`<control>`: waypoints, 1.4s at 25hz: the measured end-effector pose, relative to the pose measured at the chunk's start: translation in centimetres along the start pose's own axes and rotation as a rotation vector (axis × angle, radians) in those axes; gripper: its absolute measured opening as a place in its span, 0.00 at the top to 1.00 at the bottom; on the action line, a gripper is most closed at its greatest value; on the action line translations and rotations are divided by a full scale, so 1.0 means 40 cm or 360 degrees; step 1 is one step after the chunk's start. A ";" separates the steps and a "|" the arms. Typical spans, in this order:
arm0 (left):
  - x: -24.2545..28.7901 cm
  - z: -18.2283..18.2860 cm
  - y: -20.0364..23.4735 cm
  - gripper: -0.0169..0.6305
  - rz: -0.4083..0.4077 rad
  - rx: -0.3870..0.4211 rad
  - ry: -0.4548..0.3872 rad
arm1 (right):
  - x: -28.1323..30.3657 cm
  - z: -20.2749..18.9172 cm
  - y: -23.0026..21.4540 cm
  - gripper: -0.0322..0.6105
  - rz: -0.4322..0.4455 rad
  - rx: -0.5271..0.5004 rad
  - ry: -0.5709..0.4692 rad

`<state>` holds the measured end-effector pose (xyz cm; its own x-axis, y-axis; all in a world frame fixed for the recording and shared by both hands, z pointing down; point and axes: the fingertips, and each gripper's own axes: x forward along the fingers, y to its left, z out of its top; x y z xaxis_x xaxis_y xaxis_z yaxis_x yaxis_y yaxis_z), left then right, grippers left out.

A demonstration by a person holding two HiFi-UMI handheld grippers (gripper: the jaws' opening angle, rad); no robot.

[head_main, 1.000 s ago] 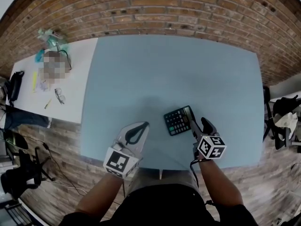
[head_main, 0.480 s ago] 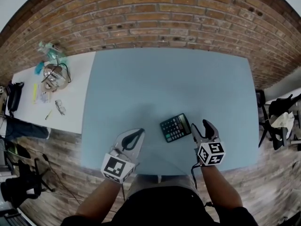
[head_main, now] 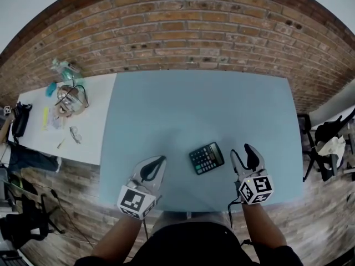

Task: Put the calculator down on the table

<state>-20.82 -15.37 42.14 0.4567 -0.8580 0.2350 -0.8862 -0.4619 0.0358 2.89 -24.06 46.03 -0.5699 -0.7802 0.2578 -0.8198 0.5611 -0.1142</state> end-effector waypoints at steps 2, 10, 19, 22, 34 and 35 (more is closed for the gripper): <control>-0.005 0.010 0.001 0.98 -0.0004 0.0012 -0.0012 | -0.009 0.023 0.002 0.59 0.0015 0.0012 -0.0052; -0.014 0.056 -0.014 0.98 -0.0032 0.0044 -0.0075 | -0.072 0.111 0.019 0.70 0.0055 -0.0077 -0.0208; -0.026 0.067 -0.027 0.98 -0.0069 0.0065 -0.0088 | -0.116 0.168 0.023 0.89 0.0066 -0.0074 -0.0341; -0.019 0.060 -0.044 0.98 -0.0098 0.0068 -0.0090 | -0.129 0.181 0.023 0.94 0.0061 -0.0067 -0.0383; -0.011 0.105 -0.054 0.98 -0.0115 0.0089 -0.0234 | -0.158 0.201 0.067 0.95 0.0155 -0.0091 -0.0412; -0.014 0.108 -0.051 0.98 -0.0103 0.0090 -0.0251 | -0.158 0.199 0.073 0.95 0.0162 -0.0093 -0.0408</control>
<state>-18.92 -14.90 37.72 0.5230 -0.8487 0.0783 -0.8509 -0.5253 -0.0097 3.65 -19.70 36.44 -0.6506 -0.7594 -0.0039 -0.7574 0.6492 -0.0698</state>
